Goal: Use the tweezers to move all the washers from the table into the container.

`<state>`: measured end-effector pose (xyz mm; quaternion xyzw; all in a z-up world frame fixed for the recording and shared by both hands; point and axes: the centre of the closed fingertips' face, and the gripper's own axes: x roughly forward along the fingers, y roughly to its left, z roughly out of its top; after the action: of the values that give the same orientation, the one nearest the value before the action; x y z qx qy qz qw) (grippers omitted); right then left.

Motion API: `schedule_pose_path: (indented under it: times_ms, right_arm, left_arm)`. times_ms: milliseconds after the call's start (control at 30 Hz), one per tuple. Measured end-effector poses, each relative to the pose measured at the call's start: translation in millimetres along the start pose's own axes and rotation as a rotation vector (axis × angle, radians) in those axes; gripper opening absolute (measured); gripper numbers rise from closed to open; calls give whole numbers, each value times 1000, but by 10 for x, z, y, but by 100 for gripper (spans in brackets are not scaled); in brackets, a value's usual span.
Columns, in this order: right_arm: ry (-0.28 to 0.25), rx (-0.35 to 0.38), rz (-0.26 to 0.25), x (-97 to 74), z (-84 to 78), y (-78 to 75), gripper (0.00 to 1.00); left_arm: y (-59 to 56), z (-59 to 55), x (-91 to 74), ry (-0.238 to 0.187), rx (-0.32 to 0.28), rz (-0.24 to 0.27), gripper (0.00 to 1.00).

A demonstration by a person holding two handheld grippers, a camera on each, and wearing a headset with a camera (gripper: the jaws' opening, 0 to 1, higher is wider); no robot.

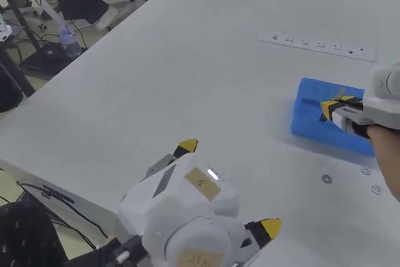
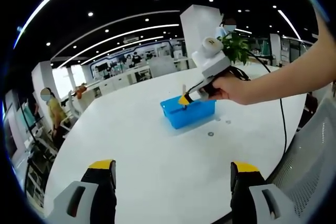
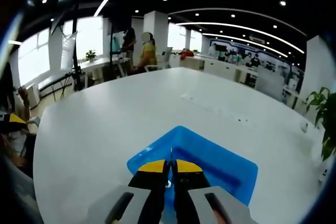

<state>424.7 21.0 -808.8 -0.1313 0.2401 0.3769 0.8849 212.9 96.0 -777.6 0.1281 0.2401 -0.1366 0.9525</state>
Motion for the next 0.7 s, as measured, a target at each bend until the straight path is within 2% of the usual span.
schedule_pose_path:
  times_ms: [200,433,533,700]
  right_arm:
    - [3,15,8,4,1,-14,1]
    - [15,-6,11,-9,27,0,2]
    - [-16,58,22,-67,119,5,2]
    - [-75,157,43,-219,287,-3,2]
  left_arm:
    - [-10,-8,3,4,0,-6,92]
    - [11,5,-7,-4,-8,2,92]
    - [28,16,-10,-10,-2,12,94]
    - [63,58,-26,-34,-27,21,98]
